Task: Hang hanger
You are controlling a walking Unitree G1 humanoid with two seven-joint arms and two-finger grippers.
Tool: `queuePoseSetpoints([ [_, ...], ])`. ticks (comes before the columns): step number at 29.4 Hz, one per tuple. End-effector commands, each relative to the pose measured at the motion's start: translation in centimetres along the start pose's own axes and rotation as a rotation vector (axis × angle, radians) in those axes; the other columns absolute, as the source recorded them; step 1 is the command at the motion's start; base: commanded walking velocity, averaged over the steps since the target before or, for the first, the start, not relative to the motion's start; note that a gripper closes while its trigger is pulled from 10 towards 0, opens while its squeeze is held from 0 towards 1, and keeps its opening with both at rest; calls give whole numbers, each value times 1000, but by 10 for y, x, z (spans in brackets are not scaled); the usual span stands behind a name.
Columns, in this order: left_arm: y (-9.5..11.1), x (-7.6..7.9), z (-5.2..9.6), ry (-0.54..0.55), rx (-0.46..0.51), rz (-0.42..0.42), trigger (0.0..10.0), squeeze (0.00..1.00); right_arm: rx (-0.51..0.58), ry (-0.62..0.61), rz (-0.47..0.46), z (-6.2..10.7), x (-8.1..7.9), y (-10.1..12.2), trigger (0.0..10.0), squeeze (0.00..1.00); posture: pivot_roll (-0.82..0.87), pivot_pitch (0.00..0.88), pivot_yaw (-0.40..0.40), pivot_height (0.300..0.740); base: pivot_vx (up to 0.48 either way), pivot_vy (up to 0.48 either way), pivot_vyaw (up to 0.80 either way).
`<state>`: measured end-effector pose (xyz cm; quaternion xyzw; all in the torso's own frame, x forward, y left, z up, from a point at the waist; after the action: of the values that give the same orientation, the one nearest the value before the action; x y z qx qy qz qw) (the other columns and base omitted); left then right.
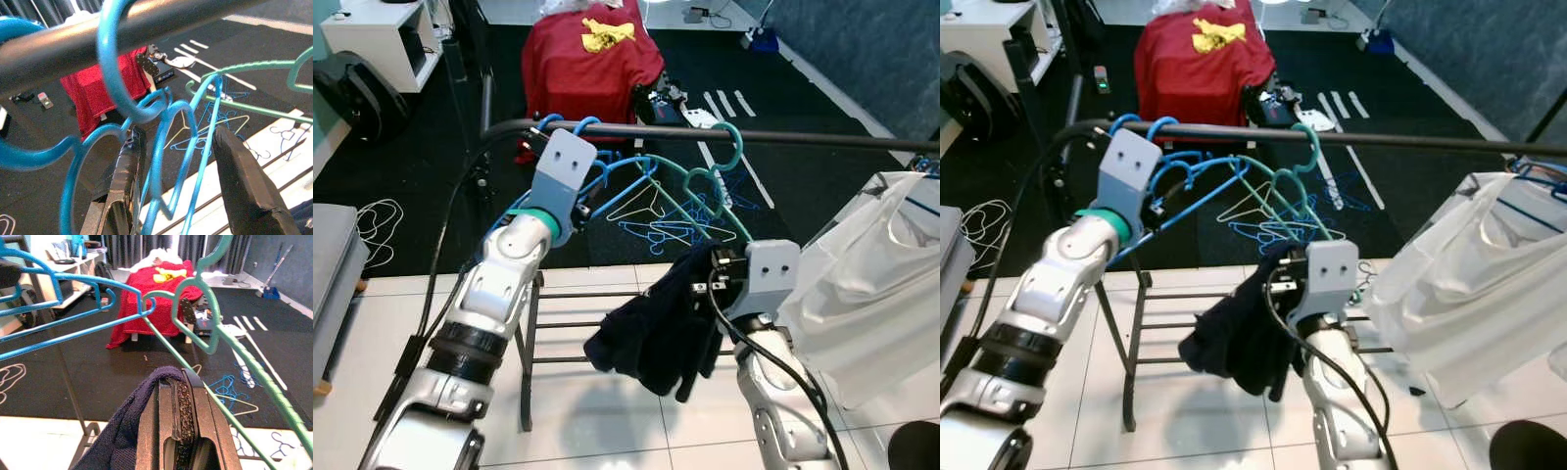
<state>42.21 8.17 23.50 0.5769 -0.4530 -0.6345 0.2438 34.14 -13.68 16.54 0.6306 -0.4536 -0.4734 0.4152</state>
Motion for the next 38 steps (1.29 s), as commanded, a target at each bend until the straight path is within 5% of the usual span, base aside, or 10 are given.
queuePoseSetpoints([
  [1,-2,10,-5,-25,-3,-7,9804,0,34,6,3,1,-2,8,10000,0,-8,55,55,740,0,0,0],
  [6,1,20,-10,-73,8,-8,8902,0,36,2,4,1,-2,8,10000,0,-12,54,60,740,0,0,0],
  [7,4,21,-12,-88,16,-4,6941,0,36,-2,5,1,-1,8,10000,0,-12,53,62,740,0,0,0],
  [17,8,18,-15,-77,22,4,6627,0,36,-5,4,2,-1,8,10000,0,-7,53,63,740,0,0,0],
  [18,7,14,-18,-51,8,11,4902,0,35,-5,2,2,-2,7,10000,0,-6,53,64,740,0,0,0],
  [20,6,18,-21,-48,-2,6,4039,0,34,-3,0,1,-3,7,10000,0,-8,52,67,740,0,0,0],
  [26,6,23,-24,-52,-11,9,3529,0,35,-3,0,1,-3,7,10000,0,-12,52,69,740,0,0,0],
  [27,5,28,-26,-61,-15,6,0,0,37,-7,0,1,-2,7,10000,0,-18,51,74,740,0,0,0],
  [35,6,28,-27,-64,-6,-14,0,0,40,-16,2,3,0,8,10000,0,-14,51,74,740,0,0,0],
  [38,21,11,-22,-62,87,30,0,0,46,-15,4,2,0,11,10000,0,-19,51,73,740,0,0,0],
])
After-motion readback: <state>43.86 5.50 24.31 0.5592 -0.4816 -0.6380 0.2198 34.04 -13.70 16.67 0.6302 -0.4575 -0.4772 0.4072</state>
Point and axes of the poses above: a point about 5 cm out from each wrist's last joint towards the gripper, its own z axis pointing back from the gripper into the wrist, its own y axis along the axis of the wrist's last joint, x = y × z, the point moved 5 cm from there along -z, pointing out of the wrist towards the gripper, and after that the axes turned 14 degrees about -z, right-handed, at the moved point
